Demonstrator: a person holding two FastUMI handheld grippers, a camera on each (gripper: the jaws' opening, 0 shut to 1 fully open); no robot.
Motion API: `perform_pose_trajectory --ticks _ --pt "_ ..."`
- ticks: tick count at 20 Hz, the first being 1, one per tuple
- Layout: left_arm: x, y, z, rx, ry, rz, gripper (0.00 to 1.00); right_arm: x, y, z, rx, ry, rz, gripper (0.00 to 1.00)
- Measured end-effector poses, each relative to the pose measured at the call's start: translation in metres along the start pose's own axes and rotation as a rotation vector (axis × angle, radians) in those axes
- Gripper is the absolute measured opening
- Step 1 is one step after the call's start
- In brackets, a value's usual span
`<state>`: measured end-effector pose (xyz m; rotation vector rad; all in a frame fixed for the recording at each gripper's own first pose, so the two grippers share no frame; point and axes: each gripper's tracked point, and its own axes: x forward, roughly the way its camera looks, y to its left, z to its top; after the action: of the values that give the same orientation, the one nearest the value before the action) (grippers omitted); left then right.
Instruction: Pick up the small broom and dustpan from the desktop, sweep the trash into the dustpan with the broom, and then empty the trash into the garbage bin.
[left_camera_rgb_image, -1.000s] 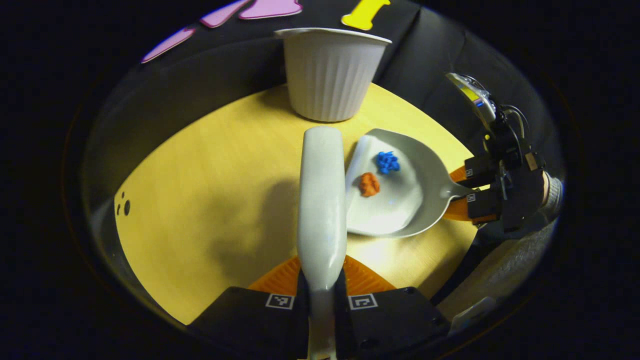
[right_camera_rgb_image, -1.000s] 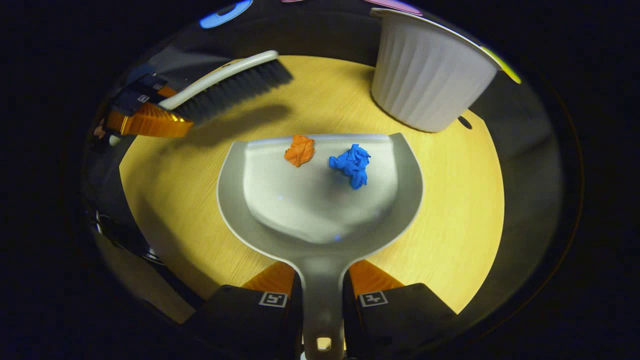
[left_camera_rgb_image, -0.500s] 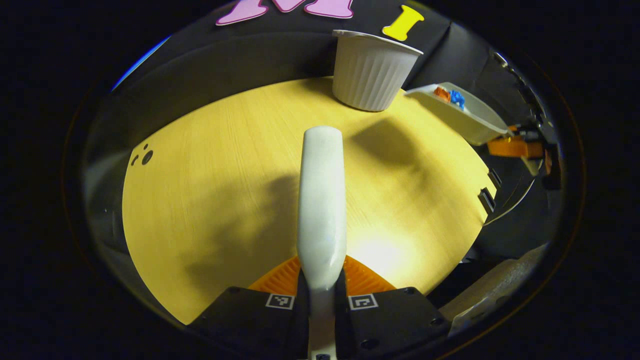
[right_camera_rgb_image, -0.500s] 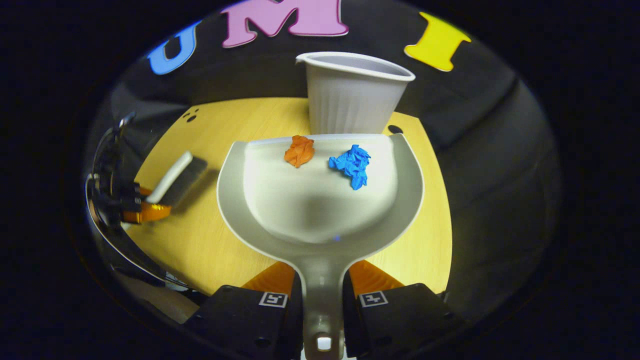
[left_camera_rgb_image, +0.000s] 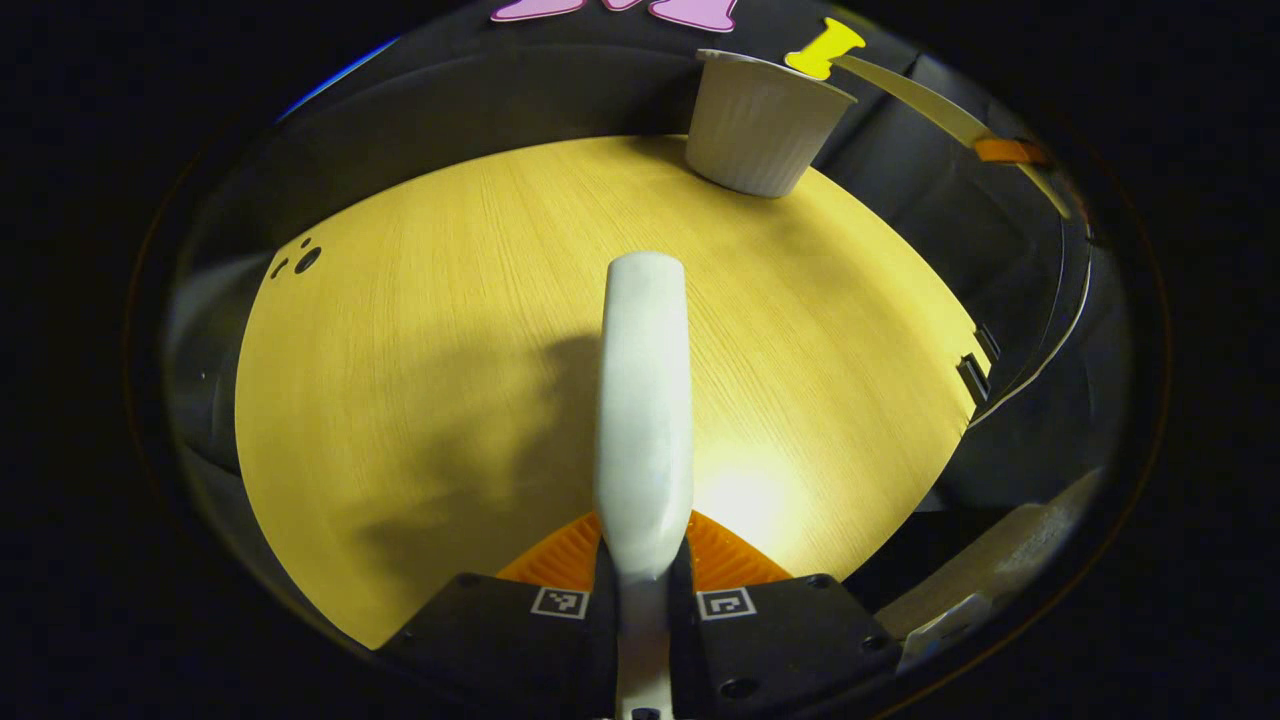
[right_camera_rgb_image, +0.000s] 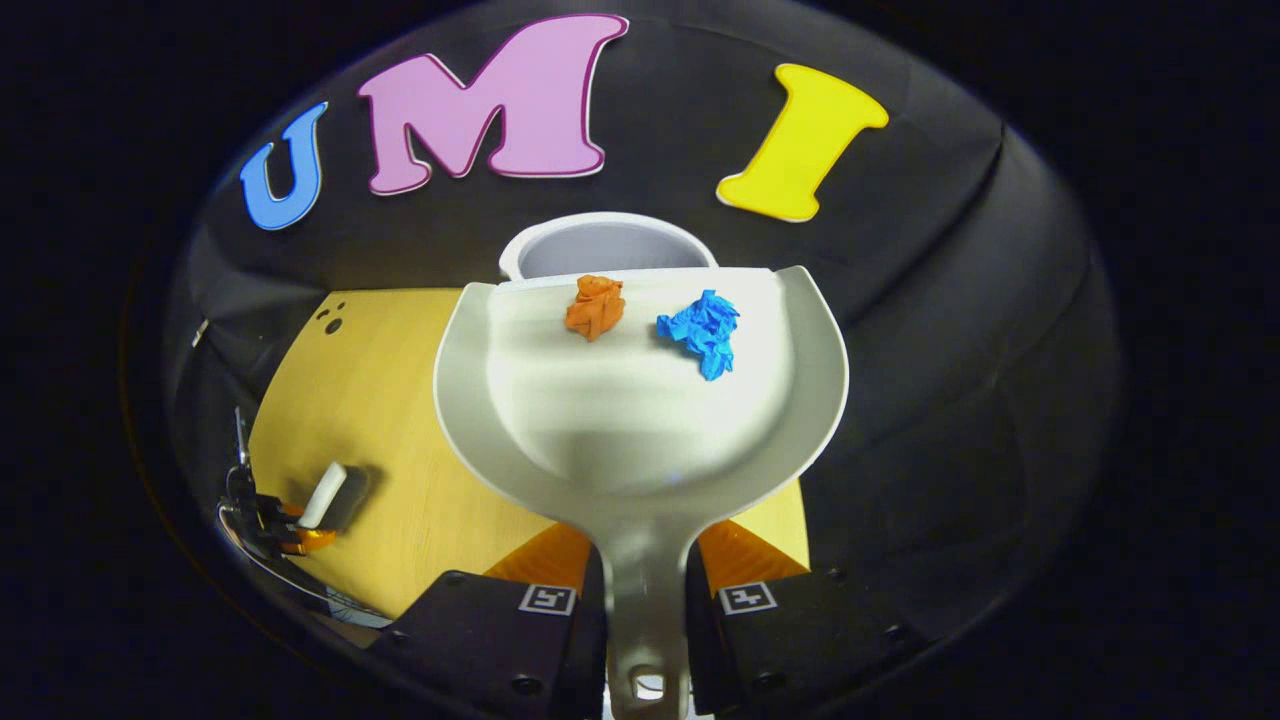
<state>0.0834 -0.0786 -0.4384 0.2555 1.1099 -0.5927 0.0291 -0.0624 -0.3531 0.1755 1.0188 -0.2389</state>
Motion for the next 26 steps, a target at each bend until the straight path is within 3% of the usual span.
perform_pose_trajectory --ticks 10,15,22,26 --pt "0.0 0.002 -0.01 -0.036 0.0 -0.011 0.25 -0.002 -0.021 0.003 -0.232 0.121 -0.169 0.37" --pt "0.003 -0.002 -0.016 -0.04 0.01 -0.026 0.25 -0.026 -0.056 0.026 -0.395 0.235 -0.197 0.37" --pt "0.004 -0.004 -0.021 -0.043 0.02 -0.027 0.25 -0.04 -0.073 0.038 -0.632 0.404 -0.218 0.36" --pt "0.005 -0.004 -0.022 -0.057 0.023 -0.026 0.25 -0.044 -0.075 0.042 -0.665 0.466 -0.205 0.36"
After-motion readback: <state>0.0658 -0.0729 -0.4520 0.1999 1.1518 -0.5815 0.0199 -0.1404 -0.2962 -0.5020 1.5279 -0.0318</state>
